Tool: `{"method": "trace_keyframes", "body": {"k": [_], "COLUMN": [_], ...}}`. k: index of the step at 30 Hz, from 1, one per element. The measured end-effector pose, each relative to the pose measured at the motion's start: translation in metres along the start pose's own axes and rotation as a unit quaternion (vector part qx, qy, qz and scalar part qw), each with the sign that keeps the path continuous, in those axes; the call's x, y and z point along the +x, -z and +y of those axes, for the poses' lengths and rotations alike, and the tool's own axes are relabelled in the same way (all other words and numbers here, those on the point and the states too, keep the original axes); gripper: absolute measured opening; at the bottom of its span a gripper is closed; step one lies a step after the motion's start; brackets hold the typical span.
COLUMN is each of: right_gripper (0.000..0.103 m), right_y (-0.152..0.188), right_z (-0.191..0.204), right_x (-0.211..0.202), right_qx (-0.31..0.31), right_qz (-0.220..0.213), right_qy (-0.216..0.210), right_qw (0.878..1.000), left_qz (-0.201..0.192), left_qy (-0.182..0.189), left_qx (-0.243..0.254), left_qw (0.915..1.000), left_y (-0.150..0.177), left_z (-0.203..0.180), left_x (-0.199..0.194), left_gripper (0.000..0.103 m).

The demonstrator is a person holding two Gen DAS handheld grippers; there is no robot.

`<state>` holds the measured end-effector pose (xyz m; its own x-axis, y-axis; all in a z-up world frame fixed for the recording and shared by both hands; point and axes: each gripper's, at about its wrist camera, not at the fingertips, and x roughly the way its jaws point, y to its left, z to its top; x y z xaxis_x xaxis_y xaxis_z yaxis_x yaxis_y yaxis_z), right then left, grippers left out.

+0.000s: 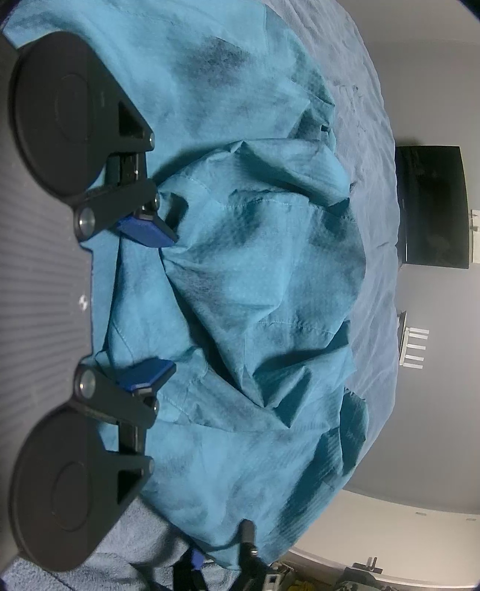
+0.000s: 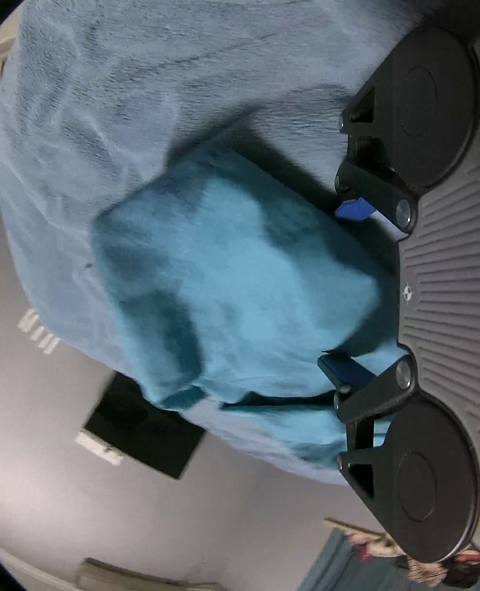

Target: Fold large clothes

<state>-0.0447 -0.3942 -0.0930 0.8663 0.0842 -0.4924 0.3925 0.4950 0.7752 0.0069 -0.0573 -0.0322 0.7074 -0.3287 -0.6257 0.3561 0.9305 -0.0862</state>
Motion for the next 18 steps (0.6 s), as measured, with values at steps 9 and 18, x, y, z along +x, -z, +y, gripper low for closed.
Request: {"method": "trace_keyframes", "body": {"k": [9, 18], "right_gripper": [0.065, 0.023], "right_y": [-0.025, -0.014], "right_z": [-0.029, 0.073], "right_x": [0.009, -0.034], "right_qx": [0.095, -0.147], "right_qz": [-0.058, -0.101], "right_qy": [-0.052, -0.078], "right_qw": [0.992, 0.981], "left_qz": [0.002, 0.009], "left_qy": [-0.001, -0.025], "left_qx": [0.002, 0.051], "left_qw": [1.0000, 0.9984], "left_y": [0.000, 0.001], "left_z": [0.000, -0.014], "left_x": [0.001, 0.007], "left_gripper": [0.067, 0.067]}}
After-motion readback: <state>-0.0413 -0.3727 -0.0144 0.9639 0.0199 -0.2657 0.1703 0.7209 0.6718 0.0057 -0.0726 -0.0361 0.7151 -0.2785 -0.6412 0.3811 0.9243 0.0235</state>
